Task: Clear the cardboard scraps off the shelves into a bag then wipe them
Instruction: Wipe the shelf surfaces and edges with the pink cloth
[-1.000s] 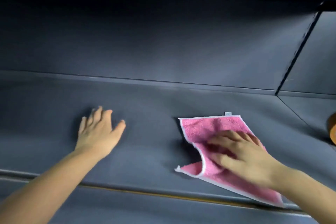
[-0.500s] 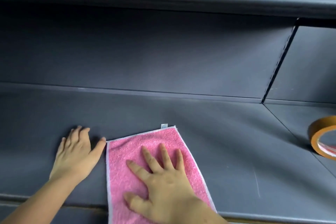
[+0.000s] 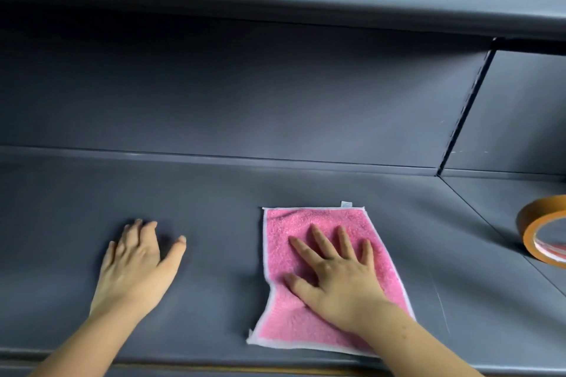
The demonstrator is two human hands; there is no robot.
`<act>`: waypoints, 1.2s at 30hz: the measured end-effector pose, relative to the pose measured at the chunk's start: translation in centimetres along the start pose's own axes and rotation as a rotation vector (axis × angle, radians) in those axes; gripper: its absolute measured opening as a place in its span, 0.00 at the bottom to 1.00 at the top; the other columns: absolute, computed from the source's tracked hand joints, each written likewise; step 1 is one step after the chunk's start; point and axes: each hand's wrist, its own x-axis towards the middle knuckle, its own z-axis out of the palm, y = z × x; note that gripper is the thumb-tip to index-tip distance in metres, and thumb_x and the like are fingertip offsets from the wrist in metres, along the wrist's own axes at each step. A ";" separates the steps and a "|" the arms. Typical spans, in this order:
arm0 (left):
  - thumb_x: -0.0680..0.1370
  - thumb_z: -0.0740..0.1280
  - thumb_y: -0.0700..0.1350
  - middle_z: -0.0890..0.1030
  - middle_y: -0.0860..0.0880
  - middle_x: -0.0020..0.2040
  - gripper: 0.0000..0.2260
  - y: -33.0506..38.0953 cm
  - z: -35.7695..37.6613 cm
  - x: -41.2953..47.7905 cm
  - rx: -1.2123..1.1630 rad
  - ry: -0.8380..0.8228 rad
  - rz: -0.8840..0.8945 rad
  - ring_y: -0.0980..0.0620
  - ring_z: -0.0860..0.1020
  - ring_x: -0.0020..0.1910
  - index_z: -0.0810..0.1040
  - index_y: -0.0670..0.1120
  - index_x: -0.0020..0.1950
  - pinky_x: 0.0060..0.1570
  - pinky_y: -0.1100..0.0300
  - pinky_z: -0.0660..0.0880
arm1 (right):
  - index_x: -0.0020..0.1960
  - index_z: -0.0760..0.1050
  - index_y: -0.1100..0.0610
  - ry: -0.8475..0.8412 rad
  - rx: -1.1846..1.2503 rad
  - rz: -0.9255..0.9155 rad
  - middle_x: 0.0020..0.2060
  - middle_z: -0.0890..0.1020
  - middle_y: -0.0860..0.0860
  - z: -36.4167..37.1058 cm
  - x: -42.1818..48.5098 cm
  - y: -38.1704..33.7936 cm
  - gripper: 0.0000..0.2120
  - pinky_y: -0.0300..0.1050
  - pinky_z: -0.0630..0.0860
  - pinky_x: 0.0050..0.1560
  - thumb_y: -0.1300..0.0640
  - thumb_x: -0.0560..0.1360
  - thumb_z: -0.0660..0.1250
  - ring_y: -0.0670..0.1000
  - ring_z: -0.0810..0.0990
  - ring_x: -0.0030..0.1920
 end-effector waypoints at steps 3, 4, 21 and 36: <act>0.80 0.51 0.56 0.53 0.46 0.78 0.28 0.1 -0.1 0.1 -0.021 -0.010 -0.004 0.50 0.50 0.78 0.55 0.44 0.76 0.75 0.55 0.47 | 0.75 0.40 0.37 0.003 -0.037 -0.052 0.77 0.39 0.46 0.6 0.9 -3.5 0.40 0.70 0.32 0.68 0.27 0.65 0.35 0.62 0.35 0.75; 0.80 0.51 0.56 0.53 0.46 0.78 0.28 0.1 -0.2 0.0 -0.028 -0.017 -0.002 0.50 0.50 0.78 0.55 0.44 0.76 0.75 0.55 0.46 | 0.75 0.40 0.39 -0.006 -0.041 -0.081 0.77 0.38 0.47 0.7 1.0 -4.9 0.35 0.70 0.30 0.67 0.30 0.71 0.40 0.62 0.34 0.75; 0.80 0.50 0.57 0.46 0.49 0.79 0.28 -0.5 -0.8 -0.3 -0.097 -0.111 0.017 0.53 0.45 0.78 0.49 0.46 0.77 0.75 0.57 0.41 | 0.69 0.36 0.28 0.011 -0.006 0.296 0.74 0.37 0.38 -1.4 0.8 2.0 0.35 0.62 0.43 0.74 0.22 0.64 0.34 0.54 0.40 0.77; 0.79 0.50 0.59 0.48 0.46 0.79 0.31 -8.4 -3.0 7.5 0.133 -0.078 0.080 0.51 0.45 0.78 0.49 0.43 0.77 0.76 0.54 0.42 | 0.73 0.40 0.33 -0.038 -0.029 0.171 0.76 0.41 0.39 -1.3 8.6 -6.8 0.46 0.60 0.40 0.74 0.19 0.57 0.34 0.52 0.40 0.77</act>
